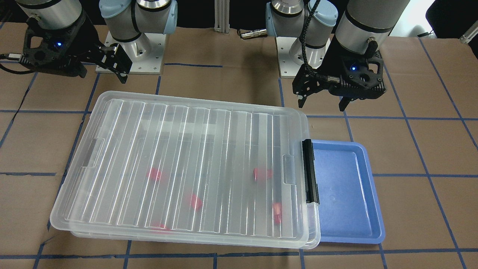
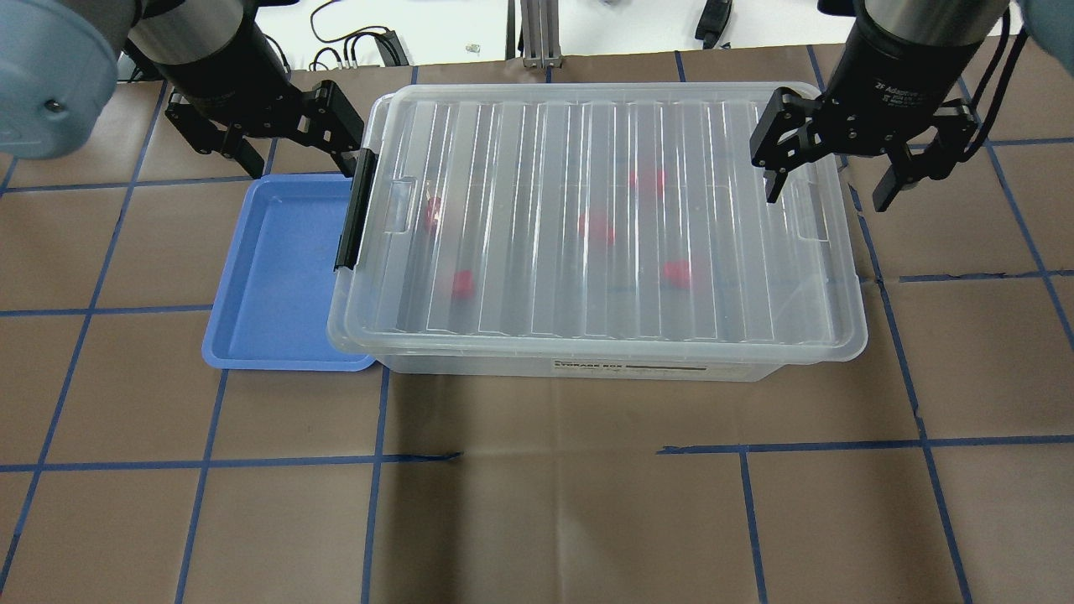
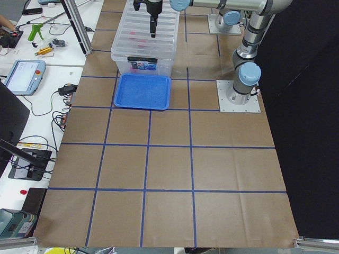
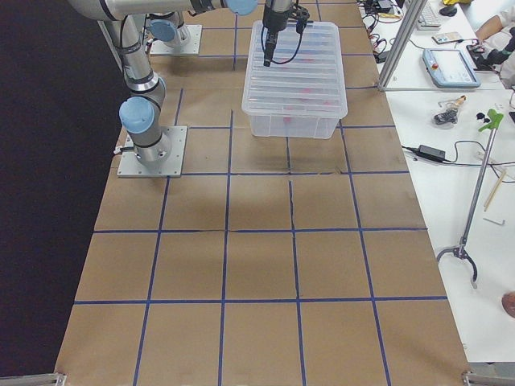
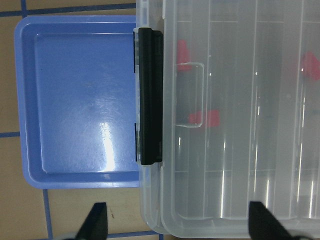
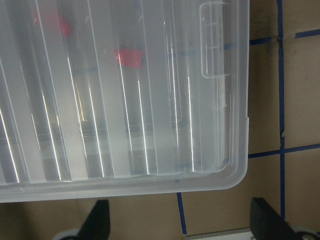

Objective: Place red block in blue tray from box

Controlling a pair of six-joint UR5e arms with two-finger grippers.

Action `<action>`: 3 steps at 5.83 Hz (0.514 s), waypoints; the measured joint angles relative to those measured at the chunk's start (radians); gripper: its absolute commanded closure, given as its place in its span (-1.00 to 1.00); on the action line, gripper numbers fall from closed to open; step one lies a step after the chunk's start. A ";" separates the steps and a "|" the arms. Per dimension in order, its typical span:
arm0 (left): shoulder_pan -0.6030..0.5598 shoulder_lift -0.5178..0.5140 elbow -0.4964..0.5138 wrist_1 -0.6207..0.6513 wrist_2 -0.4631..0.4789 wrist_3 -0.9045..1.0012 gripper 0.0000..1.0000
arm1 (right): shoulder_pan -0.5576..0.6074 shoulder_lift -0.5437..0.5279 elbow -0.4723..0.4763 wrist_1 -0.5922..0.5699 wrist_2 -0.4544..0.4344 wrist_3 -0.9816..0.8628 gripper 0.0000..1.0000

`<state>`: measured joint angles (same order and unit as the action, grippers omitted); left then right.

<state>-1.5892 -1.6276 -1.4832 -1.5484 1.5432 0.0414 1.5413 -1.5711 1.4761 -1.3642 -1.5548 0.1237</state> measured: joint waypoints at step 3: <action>0.001 -0.001 -0.001 0.002 -0.001 0.001 -0.98 | -0.011 0.002 0.012 0.009 -0.001 -0.006 -1.00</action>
<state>-1.5887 -1.6282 -1.4840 -1.5463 1.5421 0.0424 1.5302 -1.5686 1.4878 -1.3549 -1.5556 0.1182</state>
